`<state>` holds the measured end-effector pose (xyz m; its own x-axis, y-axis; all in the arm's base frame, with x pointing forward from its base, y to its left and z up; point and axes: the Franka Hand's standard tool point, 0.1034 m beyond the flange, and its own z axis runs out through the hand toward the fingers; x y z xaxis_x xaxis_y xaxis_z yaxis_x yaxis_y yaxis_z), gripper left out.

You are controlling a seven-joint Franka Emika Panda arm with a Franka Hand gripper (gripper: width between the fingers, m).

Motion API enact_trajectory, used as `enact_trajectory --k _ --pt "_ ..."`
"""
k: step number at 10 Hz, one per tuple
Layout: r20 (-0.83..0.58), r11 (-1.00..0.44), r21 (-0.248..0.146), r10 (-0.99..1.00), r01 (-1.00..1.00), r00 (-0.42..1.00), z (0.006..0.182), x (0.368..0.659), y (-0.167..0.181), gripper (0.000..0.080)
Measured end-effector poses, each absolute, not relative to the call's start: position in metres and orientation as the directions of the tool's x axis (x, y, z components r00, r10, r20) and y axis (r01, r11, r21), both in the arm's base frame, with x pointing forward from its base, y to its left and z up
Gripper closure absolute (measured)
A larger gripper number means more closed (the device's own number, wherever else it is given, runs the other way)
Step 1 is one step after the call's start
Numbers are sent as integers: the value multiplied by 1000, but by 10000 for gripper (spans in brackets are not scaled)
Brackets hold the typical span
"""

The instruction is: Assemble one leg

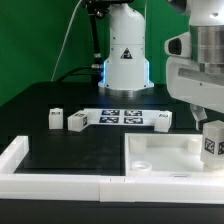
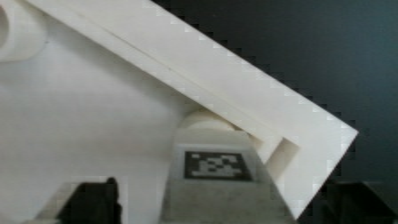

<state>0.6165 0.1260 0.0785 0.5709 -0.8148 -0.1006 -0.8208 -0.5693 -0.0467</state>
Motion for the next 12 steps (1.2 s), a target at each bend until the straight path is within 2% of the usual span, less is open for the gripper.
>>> enact_trajectory --k 1,4,7,10,11,12 --pt "-96 -641 -56 -760 -766 643 79 617 126 165" --pt "-67 -908 -87 -404 -409 912 76 619 123 150" --pt "-30 -993 -96 -66 -69 997 75 621 122 150" --pt "-4 -967 -76 245 244 969 75 621 122 150" --pt "-3 -963 -77 259 258 966 75 621 122 189" --pt "-3 -964 -77 257 256 966 75 621 122 338"
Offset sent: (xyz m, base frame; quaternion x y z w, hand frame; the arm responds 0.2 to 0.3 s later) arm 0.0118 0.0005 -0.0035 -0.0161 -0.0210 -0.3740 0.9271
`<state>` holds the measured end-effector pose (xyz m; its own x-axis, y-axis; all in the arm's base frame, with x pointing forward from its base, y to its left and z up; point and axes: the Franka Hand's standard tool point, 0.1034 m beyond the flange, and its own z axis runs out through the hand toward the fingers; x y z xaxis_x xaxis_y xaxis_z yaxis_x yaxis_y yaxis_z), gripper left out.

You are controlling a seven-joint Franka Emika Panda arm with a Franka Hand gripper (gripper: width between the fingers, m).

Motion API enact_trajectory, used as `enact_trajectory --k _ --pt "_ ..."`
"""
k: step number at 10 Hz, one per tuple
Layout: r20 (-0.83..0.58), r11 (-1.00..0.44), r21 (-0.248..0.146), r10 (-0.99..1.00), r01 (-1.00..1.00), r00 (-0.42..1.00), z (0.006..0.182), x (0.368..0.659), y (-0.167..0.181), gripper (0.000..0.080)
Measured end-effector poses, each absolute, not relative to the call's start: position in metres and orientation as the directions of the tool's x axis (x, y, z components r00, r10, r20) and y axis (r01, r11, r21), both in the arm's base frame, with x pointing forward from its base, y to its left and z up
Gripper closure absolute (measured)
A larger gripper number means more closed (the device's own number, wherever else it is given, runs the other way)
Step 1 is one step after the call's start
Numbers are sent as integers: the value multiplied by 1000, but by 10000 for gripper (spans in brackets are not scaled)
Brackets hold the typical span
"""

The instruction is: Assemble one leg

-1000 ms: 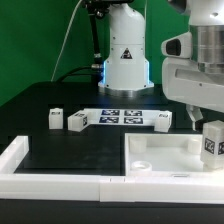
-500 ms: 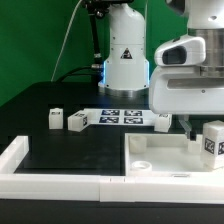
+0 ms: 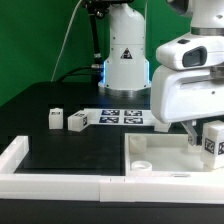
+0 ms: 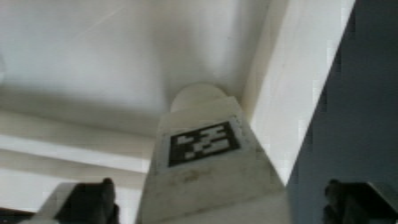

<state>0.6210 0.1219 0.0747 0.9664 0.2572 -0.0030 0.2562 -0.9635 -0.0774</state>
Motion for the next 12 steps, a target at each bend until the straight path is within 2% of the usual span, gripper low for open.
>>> enact_trajectory --k 1,2,3,4,5,7,8,10,11,12 --pt "-3 -964 -77 257 256 966 75 621 122 338" --pt "-3 -965 -77 251 250 968 75 621 122 477" --pt "-6 -975 -77 212 211 977 75 621 121 509" --pt "-7 -976 -78 205 204 979 75 621 121 509" --pt "-8 -992 -78 105 104 994 74 621 121 509" --pt "-3 -965 -85 -250 -249 968 73 621 119 509" --pt "2 -927 -93 -366 -365 931 73 621 119 509" --pt "-11 -794 -111 -600 -597 800 73 623 117 509" --pt "-26 -679 -108 -729 -726 685 73 623 118 509" --pt "-33 -621 -103 -778 -777 627 73 622 118 509"
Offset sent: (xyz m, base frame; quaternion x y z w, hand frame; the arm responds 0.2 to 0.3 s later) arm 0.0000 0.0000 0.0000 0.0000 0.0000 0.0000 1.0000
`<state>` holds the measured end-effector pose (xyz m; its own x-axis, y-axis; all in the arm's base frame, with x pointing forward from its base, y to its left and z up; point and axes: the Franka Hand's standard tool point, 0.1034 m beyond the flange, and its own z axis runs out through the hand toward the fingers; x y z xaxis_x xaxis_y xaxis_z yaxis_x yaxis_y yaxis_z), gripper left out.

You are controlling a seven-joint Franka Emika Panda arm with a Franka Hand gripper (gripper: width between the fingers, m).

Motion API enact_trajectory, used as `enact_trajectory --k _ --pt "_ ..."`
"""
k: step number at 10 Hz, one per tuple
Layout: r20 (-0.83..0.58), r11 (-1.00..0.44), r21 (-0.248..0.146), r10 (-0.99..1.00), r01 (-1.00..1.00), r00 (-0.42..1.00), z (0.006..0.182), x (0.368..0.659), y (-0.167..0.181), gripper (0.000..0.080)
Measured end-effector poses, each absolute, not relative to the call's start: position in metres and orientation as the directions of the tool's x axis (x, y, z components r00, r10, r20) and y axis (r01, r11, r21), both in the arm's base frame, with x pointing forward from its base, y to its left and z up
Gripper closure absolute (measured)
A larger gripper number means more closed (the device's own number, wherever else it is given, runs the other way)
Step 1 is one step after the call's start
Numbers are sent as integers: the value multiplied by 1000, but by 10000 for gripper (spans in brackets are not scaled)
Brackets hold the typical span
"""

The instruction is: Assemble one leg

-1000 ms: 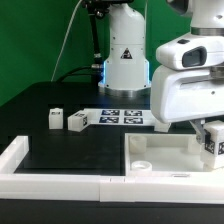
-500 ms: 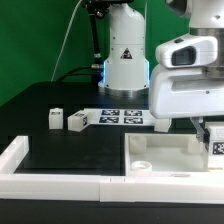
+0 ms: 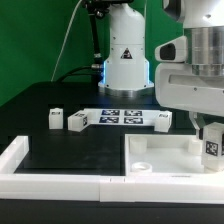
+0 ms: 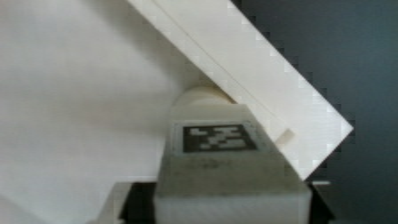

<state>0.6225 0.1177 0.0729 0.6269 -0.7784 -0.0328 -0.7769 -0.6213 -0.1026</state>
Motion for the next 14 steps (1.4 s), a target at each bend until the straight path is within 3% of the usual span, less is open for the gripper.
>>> enact_trajectory --k 2,3,4,5,6,9,11,14 --pt "-50 -531 -103 -842 -841 538 73 623 117 509" --pt "-49 -547 -104 -831 -830 554 73 622 118 456" --pt "-43 -588 -106 -803 -802 595 73 623 118 456" --pt "-40 -615 -109 -782 -781 622 74 623 120 251" --pt "-31 -666 -109 -740 -738 672 74 623 120 181" --pt "0 -930 -95 -355 -354 935 73 626 121 150" --pt "15 -990 -88 -114 -112 993 74 630 121 150" --pt "16 -961 -38 272 273 962 75 631 122 150"
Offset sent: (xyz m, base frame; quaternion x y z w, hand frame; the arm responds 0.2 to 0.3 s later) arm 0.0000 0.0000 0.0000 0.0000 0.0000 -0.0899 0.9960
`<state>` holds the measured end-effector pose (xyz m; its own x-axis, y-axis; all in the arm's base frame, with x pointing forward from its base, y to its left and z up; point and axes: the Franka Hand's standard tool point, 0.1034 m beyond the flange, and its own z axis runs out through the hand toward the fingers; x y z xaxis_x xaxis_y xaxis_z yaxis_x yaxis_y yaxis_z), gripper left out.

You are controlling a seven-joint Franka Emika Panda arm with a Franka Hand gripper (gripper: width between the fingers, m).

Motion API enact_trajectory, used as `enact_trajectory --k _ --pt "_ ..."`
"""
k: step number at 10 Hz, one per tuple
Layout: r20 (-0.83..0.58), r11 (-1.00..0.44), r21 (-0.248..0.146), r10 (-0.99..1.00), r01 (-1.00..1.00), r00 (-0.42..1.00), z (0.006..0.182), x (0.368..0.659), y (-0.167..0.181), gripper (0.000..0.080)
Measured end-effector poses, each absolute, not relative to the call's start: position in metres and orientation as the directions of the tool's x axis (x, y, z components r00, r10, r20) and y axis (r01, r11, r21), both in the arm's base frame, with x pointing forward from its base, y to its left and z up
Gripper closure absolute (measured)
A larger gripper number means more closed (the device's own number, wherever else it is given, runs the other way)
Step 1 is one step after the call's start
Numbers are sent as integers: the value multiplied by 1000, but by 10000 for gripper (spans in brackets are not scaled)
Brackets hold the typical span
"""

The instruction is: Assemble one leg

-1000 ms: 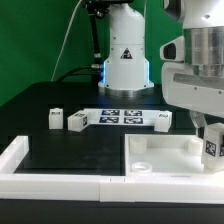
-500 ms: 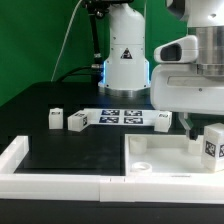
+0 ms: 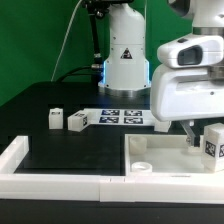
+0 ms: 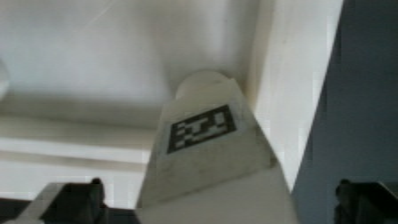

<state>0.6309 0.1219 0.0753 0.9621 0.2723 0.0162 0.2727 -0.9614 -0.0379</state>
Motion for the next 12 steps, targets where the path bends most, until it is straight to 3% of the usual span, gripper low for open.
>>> enact_trajectory --k 2,4,5,7,9,12 --pt "19 -923 -29 384 384 923 75 631 120 150" --pt "19 -924 -29 381 381 924 75 631 120 419" --pt "18 -924 -29 381 381 924 75 631 120 508" --pt "19 -936 -31 350 350 937 75 631 120 508" --pt "24 -998 -55 -19 -18 1000 74 628 120 508" --pt "-3 -877 -52 -477 -477 879 73 626 118 508"
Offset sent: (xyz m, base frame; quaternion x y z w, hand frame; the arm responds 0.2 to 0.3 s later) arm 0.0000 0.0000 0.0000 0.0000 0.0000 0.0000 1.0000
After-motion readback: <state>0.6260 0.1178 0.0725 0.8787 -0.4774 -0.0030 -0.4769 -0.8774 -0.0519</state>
